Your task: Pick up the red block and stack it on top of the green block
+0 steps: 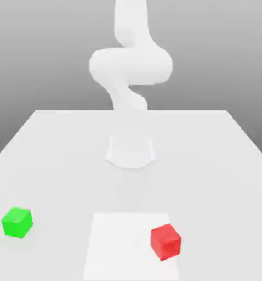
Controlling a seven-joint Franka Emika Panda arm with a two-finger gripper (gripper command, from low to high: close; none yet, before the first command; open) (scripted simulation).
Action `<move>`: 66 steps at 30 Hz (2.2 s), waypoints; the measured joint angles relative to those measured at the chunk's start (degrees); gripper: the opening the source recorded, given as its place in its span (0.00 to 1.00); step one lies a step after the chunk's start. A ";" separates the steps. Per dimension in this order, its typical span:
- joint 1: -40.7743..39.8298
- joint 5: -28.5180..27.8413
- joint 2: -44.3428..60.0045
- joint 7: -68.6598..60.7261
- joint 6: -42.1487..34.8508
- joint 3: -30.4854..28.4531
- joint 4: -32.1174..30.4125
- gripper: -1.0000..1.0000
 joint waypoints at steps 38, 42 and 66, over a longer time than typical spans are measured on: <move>8.03 -1.10 53.16 -13.73 28.07 1.21 -16.16 0.00; 5.48 -0.38 46.99 -16.38 22.42 -0.66 -16.71 0.00; -26.77 8.03 53.82 -43.73 24.98 -12.47 -12.88 1.00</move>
